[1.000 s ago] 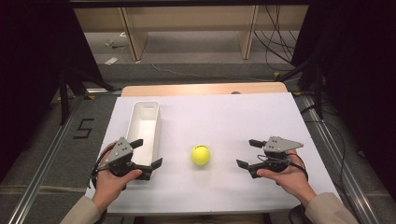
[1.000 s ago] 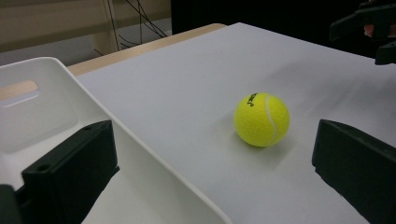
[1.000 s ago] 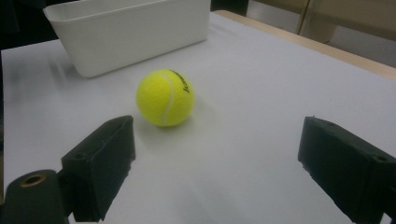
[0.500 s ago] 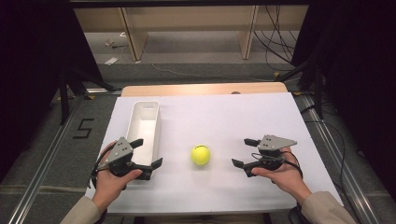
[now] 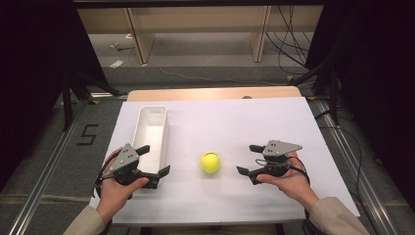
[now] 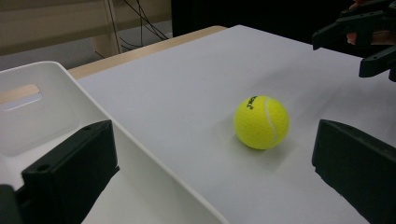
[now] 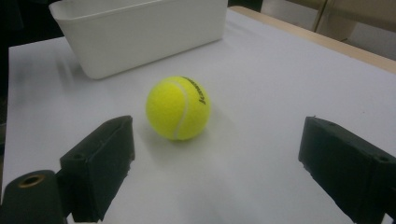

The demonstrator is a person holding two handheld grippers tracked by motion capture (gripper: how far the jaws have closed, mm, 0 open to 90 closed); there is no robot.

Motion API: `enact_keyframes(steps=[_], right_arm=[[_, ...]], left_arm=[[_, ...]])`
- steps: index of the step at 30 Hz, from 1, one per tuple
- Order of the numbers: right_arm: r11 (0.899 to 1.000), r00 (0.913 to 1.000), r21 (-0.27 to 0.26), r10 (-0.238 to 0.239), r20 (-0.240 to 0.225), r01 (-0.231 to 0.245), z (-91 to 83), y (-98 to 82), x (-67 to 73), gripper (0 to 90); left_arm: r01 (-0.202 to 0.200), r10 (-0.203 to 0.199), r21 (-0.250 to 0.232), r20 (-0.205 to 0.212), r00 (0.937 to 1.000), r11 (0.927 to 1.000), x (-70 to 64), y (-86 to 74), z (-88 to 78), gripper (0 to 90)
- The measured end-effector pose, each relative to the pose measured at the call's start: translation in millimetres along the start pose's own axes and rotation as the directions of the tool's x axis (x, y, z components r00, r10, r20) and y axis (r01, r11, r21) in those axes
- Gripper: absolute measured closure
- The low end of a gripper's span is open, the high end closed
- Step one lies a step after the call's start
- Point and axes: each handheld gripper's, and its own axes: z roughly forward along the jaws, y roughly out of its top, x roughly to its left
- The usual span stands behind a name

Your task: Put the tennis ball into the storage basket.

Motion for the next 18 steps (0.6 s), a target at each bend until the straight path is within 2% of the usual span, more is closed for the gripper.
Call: enact_keyframes(steps=[18], right_arm=[[1.000, 0.9996, 0.017, -0.014, -0.024, 0.014, 17.1, 5.1, 2.1, 11.4]], left_arm=[[-0.001, 0.001, -0.001, 0.001, 1.0000, 1.0000, -0.1, 0.1, 0.1, 0.0]])
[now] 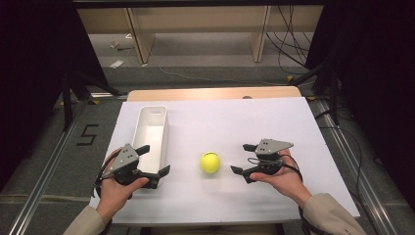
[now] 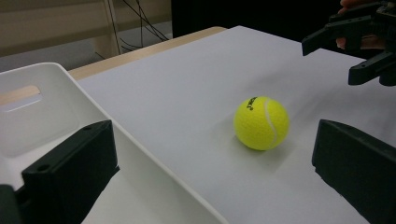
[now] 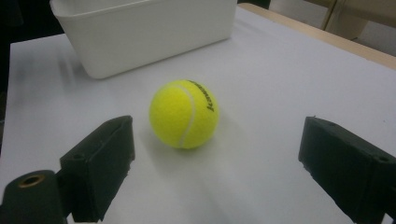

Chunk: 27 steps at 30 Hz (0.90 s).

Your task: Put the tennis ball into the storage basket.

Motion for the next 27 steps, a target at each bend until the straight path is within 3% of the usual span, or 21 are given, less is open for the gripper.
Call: enact_keyframes(steps=[27], right_arm=[[1.000, 0.9992, 0.023, -0.016, -0.037, 0.017, 22.9, 5.6, 4.5, 11.4]], left_arm=[[0.001, -0.001, -0.002, 0.002, 1.0000, 1.0000, -0.4, 0.3, 0.1, 0.0]])
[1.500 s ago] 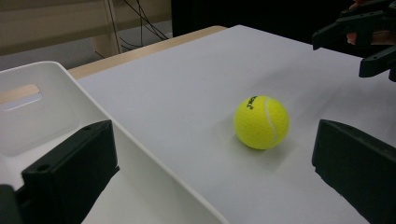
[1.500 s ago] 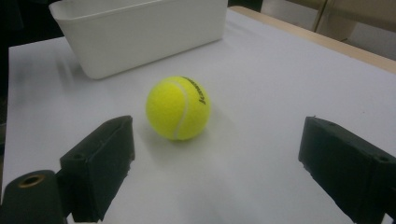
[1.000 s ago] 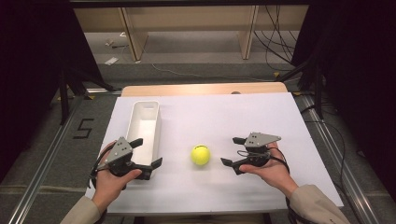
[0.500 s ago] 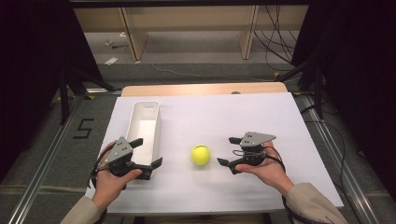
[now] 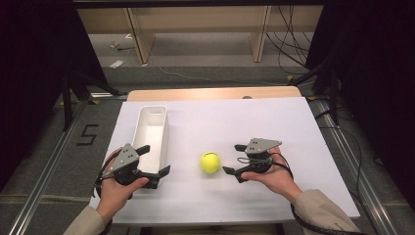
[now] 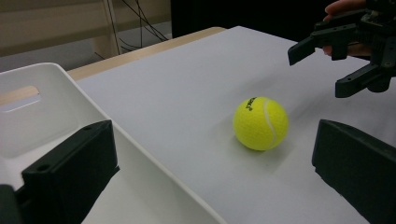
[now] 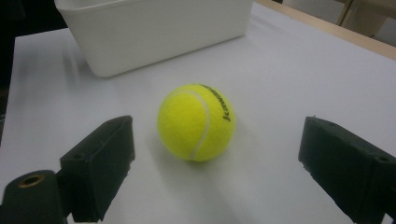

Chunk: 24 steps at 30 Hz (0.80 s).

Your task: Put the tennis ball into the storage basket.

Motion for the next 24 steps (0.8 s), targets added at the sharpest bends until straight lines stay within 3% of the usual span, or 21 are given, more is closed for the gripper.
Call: enact_keyframes(steps=[24], right_arm=[[1.000, 0.9999, 0.002, 0.000, -0.012, 0.000, 5.8, 1.7, 1.0, 11.6]], left_arm=[[-0.008, 0.008, -0.001, 0.002, 1.0000, 1.0000, -0.3, 0.6, -0.4, 0.0]])
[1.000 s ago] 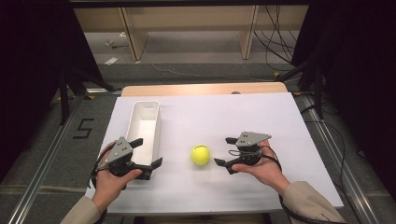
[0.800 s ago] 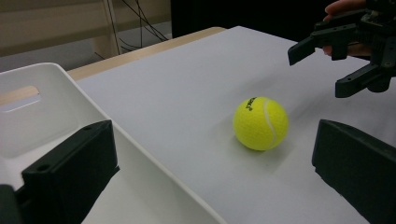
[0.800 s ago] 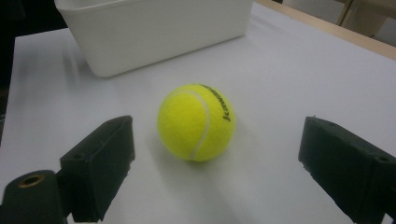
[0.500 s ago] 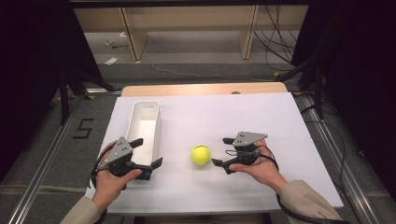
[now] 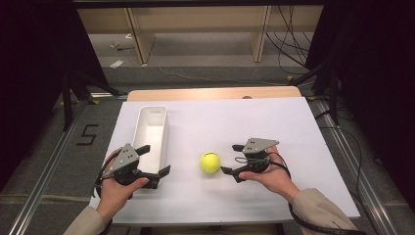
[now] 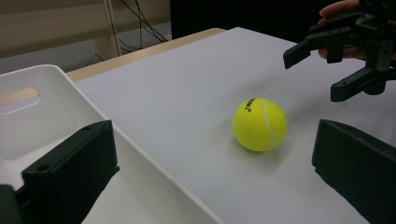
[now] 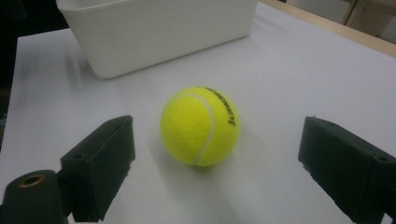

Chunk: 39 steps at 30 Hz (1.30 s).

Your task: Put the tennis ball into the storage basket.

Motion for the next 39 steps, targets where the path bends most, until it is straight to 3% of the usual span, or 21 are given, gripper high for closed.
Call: enact_keyframes(steps=[39], right_arm=[[1.000, 0.9999, 0.030, -0.009, -0.014, 0.009, 22.1, 5.4, 0.9, 11.1]], left_arm=[[0.004, -0.004, -0.007, -0.003, 1.0000, 1.0000, -0.5, 0.6, -0.7, 0.0]])
